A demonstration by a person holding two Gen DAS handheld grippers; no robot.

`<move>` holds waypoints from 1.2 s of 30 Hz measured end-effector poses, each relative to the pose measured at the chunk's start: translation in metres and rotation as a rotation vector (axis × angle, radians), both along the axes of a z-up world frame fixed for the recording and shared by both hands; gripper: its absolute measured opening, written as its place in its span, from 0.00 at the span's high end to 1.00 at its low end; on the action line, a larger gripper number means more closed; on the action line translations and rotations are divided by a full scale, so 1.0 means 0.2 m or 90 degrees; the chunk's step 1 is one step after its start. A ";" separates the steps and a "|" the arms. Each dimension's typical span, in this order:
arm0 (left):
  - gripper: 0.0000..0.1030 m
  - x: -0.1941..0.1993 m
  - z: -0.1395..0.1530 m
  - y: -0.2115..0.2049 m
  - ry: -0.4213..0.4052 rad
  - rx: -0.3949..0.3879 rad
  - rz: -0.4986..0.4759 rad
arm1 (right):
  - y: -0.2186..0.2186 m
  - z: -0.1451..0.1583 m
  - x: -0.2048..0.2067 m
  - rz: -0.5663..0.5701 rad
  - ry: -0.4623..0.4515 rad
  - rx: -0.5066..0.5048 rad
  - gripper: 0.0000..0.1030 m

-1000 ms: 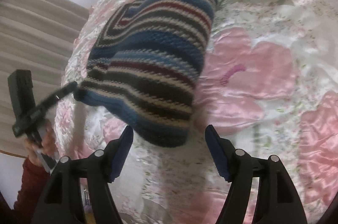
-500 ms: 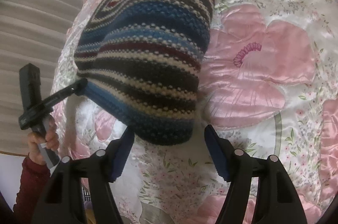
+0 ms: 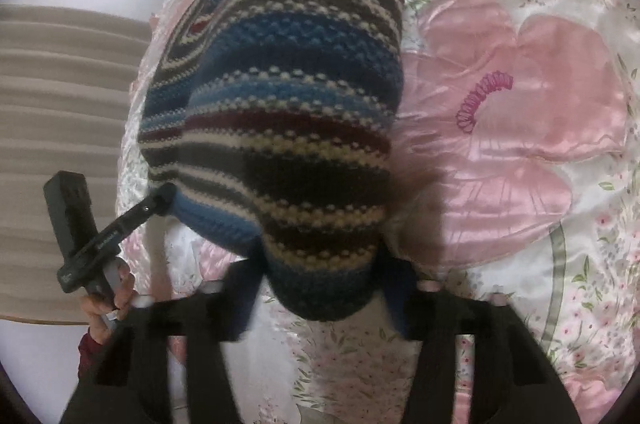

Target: Fold small clothes

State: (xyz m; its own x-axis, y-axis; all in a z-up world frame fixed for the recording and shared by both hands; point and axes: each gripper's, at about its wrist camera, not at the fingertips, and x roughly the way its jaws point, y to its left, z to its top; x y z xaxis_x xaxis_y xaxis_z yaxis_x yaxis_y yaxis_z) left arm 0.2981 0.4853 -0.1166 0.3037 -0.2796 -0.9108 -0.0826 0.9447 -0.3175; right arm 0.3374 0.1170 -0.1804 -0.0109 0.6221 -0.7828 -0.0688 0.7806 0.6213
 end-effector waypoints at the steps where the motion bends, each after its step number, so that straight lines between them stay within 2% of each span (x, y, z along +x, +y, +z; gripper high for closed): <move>1: 0.64 0.00 0.00 -0.01 -0.001 0.006 -0.006 | -0.02 0.01 0.00 0.003 0.000 0.011 0.71; 2: 0.64 0.00 0.01 -0.02 -0.004 0.015 -0.016 | -0.03 0.03 -0.01 0.004 -0.005 0.010 0.76; 4: 0.62 0.00 0.00 -0.05 -0.007 0.032 -0.029 | -0.04 0.06 -0.02 0.013 -0.018 -0.006 0.77; 6: 0.59 0.00 -0.03 -0.06 -0.006 0.044 -0.030 | -0.01 0.07 -0.04 0.032 -0.035 -0.050 0.77; 9: 0.54 0.01 -0.11 -0.06 0.005 0.040 -0.025 | 0.03 -0.01 -0.04 0.042 -0.024 -0.097 0.77; 12: 0.52 0.01 -0.12 -0.07 0.002 0.049 -0.029 | 0.05 -0.03 -0.03 0.047 -0.024 -0.108 0.74; 15: 0.52 0.01 -0.09 -0.06 0.008 0.037 -0.031 | 0.06 0.01 -0.02 0.070 -0.028 -0.117 0.64; 16: 0.50 0.01 -0.07 -0.05 0.008 0.030 -0.033 | 0.05 0.03 -0.02 0.073 -0.033 -0.119 0.51; 19: 0.47 0.01 0.04 0.00 -0.006 -0.004 -0.042 | 0.01 0.14 0.01 0.080 -0.056 -0.106 0.47; 20: 0.43 0.02 0.10 0.02 -0.019 -0.023 -0.038 | -0.01 0.19 0.03 0.077 -0.072 -0.101 0.39; 22: 0.31 0.06 0.18 0.05 -0.044 -0.036 -0.029 | -0.07 0.26 0.07 0.065 -0.093 -0.102 0.32; 25: 0.23 0.21 0.24 0.04 -0.057 -0.021 -0.031 | -0.11 0.33 0.20 0.044 -0.118 -0.138 0.32; 30: 0.22 0.45 0.18 -0.04 -0.017 -0.051 -0.049 | -0.13 0.34 0.38 0.026 -0.123 -0.164 0.32; 34: 0.22 0.61 0.06 -0.09 0.026 -0.062 -0.057 | -0.11 0.28 0.47 0.006 -0.103 -0.135 0.31; 36: 0.22 0.65 -0.02 -0.07 0.052 -0.100 -0.053 | -0.08 0.24 0.51 -0.002 -0.095 -0.118 0.28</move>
